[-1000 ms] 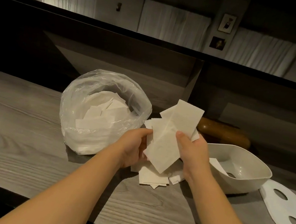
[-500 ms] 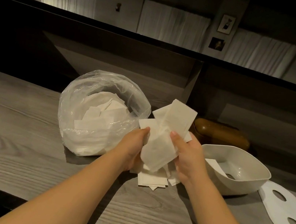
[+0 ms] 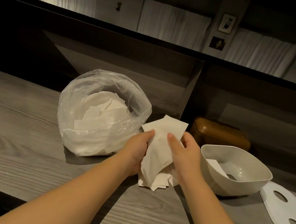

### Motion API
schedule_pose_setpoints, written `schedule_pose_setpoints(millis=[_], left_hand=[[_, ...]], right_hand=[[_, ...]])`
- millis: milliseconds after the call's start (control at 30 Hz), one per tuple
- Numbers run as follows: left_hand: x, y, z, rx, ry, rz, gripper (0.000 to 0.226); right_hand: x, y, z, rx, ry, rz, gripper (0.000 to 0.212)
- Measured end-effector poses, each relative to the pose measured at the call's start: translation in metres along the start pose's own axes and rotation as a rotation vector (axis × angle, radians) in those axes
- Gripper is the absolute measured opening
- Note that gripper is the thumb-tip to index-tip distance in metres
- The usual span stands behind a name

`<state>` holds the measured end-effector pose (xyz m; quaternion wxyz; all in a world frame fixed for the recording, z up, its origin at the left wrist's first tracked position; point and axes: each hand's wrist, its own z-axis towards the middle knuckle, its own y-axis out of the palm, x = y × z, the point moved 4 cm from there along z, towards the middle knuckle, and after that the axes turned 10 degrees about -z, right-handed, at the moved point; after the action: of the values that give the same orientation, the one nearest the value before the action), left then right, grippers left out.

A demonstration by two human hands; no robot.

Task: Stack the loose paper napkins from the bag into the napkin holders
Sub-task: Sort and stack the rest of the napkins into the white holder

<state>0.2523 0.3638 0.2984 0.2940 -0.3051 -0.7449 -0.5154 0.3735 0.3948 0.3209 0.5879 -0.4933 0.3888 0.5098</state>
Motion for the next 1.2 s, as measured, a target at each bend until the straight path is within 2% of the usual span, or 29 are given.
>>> schedule_pose_setpoints(millis=[167, 267, 400, 500, 600, 700, 767, 800, 867, 1000, 1100, 1200], left_hand=[[0.004, -0.001, 0.000, 0.004, 0.005, 0.030, 0.012], [0.007, -0.004, -0.001, 0.024, -0.042, 0.037, 0.021], [0.008, -0.006, 0.004, -0.022, 0.012, 0.115, 0.029], [0.008, -0.005, 0.002, -0.059, 0.008, 0.212, 0.034], [0.012, -0.005, 0.002, -0.048, 0.121, 0.343, 0.018], [0.017, -0.005, -0.003, -0.013, 0.178, 0.255, 0.008], [0.017, -0.005, -0.003, 0.024, 0.194, 0.222, 0.011], [0.018, -0.004, -0.003, 0.046, 0.209, 0.222, 0.009], [0.021, -0.004, -0.002, 0.093, 0.241, 0.218, 0.010], [0.024, -0.005, -0.003, 0.057, 0.209, 0.177, 0.019], [0.021, -0.003, -0.006, -0.027, 0.164, 0.227, 0.027], [0.013, 0.002, -0.011, -0.183, -0.047, 0.201, 0.045]], right_hand=[[0.000, -0.009, 0.000, 0.109, -0.042, -0.084, 0.002], [-0.003, -0.015, 0.004, 0.115, -0.054, -0.126, 0.010], [-0.005, -0.011, 0.009, -0.075, -0.016, -0.325, 0.012], [-0.005, -0.007, 0.009, -0.093, -0.028, -0.428, 0.016], [-0.006, -0.008, 0.008, -0.121, -0.005, -0.399, 0.020], [-0.002, -0.015, 0.007, -0.329, 0.109, -0.452, 0.040], [0.002, -0.018, 0.006, -0.452, 0.101, -0.623, 0.037], [0.001, -0.020, 0.005, -0.459, 0.078, -0.702, 0.031], [-0.008, -0.024, 0.003, -0.416, 0.022, -0.721, 0.019], [-0.027, -0.037, -0.004, -0.369, -0.088, -0.478, 0.002], [-0.036, -0.032, -0.005, -0.288, -0.151, -0.375, 0.005], [-0.033, -0.018, -0.003, -0.135, -0.216, -0.412, 0.013]])
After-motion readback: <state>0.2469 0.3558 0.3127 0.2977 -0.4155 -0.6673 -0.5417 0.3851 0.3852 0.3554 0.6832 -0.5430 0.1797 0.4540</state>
